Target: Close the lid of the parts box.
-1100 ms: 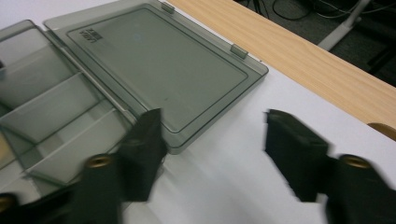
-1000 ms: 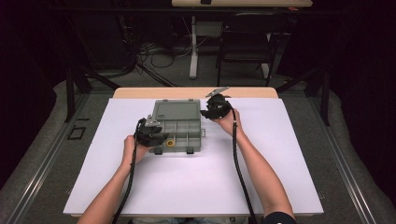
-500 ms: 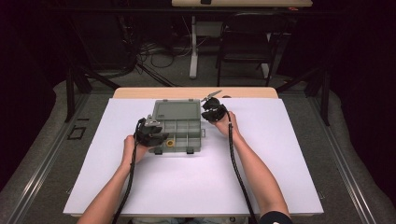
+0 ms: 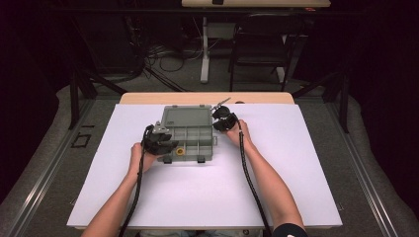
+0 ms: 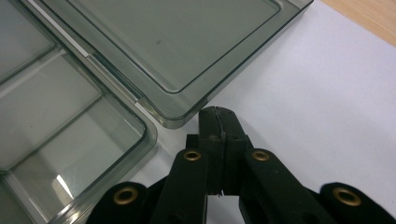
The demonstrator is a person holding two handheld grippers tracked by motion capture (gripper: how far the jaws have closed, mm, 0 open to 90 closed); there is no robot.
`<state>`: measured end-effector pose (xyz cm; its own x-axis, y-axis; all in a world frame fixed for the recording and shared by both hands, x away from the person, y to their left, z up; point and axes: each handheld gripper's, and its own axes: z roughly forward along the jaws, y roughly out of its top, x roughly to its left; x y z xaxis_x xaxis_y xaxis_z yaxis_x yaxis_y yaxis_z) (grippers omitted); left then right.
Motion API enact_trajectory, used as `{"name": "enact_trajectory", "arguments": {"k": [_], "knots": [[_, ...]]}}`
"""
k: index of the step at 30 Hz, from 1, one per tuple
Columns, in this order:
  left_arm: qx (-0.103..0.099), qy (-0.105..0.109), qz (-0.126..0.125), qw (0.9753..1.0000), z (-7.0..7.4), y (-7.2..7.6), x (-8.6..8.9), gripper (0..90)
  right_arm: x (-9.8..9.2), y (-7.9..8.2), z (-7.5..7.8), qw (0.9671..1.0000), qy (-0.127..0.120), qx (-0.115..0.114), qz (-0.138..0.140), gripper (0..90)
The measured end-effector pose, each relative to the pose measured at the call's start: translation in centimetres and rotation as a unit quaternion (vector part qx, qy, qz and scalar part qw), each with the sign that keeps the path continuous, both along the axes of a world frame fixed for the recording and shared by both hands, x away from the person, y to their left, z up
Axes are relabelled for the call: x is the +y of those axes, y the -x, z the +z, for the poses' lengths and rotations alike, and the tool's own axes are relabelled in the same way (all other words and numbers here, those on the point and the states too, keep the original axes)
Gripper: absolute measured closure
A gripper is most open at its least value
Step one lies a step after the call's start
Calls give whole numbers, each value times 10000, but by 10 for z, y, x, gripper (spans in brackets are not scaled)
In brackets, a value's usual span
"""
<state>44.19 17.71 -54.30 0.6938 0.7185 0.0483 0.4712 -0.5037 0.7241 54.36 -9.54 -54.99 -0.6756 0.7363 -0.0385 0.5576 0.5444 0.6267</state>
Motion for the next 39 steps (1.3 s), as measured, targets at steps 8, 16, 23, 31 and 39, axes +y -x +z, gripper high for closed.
{"name": "enact_trajectory", "arguments": {"k": [8, 16, 23, 31, 39], "knots": [[19, 20, -46, 10000, 0, -1, 1, 568, 1, 0, -1, 9999, -45, 11, -102, 900], [35, 33, -83, 10000, 0, -2, 2, 571, 0, -1, -1, 9999, -86, -31, -121, 900], [46, 42, -93, 9999, 0, -2, 2, 571, 0, -2, -2, 9997, -137, -31, -177, 900], [43, 58, -96, 9999, -1, -2, 2, 571, 1, -3, -3, 9995, -210, -96, -236, 900], [43, 51, -93, 9999, -1, -2, 2, 571, 1, -5, -3, 9994, -196, -132, -237, 900]]}}
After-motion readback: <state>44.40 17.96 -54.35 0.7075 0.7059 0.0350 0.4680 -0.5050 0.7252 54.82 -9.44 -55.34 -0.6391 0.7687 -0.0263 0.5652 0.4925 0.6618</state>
